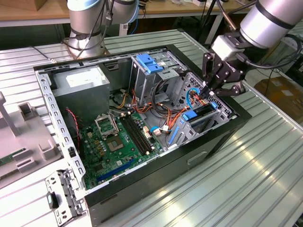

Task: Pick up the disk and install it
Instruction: 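Insert the second disk wire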

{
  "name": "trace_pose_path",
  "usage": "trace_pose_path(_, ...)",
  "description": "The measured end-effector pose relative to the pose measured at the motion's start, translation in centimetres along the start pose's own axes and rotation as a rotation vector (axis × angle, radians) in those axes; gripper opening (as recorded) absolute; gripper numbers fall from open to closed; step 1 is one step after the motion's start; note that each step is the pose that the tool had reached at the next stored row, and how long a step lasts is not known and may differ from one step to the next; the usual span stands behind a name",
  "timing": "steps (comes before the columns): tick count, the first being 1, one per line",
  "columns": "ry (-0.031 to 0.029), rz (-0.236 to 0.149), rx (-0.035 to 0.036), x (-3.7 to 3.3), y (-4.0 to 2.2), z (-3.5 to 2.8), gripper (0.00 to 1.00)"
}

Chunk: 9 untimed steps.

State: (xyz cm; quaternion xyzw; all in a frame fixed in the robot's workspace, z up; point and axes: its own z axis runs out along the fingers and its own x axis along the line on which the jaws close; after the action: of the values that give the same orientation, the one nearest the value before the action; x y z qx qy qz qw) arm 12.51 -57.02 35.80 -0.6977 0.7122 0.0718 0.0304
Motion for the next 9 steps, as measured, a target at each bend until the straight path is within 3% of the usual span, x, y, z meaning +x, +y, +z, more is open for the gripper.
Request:
trace_pose_path(3,-0.0002,0.000,0.0000,0.01,0.08,0.06,0.16)
trace_pose_path(9,-0.0025,0.000,0.0000,0.13,1.47,0.29,0.16)
